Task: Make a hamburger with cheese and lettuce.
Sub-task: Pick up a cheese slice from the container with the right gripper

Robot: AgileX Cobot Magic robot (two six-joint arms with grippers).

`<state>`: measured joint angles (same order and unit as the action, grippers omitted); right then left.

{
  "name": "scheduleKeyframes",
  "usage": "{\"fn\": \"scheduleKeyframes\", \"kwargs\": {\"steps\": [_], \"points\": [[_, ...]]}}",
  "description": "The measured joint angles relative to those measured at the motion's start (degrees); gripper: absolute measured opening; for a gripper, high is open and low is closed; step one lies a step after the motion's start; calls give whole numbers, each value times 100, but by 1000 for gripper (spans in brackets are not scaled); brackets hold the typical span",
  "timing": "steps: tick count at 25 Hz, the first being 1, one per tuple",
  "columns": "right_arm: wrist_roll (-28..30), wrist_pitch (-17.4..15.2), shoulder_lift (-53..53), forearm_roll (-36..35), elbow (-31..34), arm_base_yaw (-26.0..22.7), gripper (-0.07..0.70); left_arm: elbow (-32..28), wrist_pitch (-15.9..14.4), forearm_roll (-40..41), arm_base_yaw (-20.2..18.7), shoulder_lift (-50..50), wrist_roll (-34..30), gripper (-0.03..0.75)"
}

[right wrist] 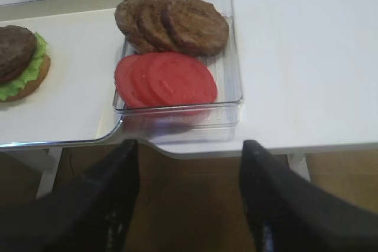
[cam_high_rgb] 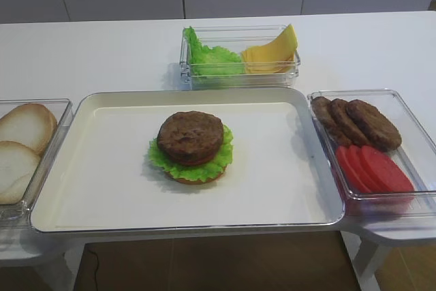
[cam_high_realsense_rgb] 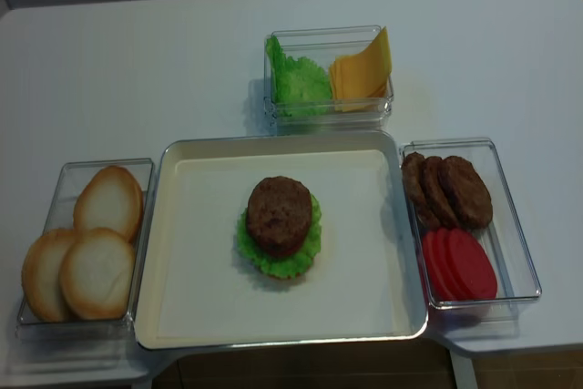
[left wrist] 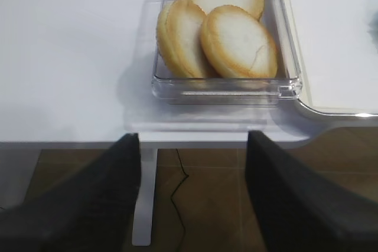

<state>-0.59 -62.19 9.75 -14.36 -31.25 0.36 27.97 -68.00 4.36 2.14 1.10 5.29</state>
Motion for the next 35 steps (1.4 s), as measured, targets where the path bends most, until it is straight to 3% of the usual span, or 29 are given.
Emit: {"fn": "scheduleKeyframes", "kwargs": {"steps": [9, 35], "points": [[131, 906, 2260, -150, -908, 0, 427, 0, 0, 0, 0, 0, 0, 418], [1661, 1128, 9264, -2229, -6152, 0, 426, 0, 0, 0, 0, 0, 0, 418]]}}
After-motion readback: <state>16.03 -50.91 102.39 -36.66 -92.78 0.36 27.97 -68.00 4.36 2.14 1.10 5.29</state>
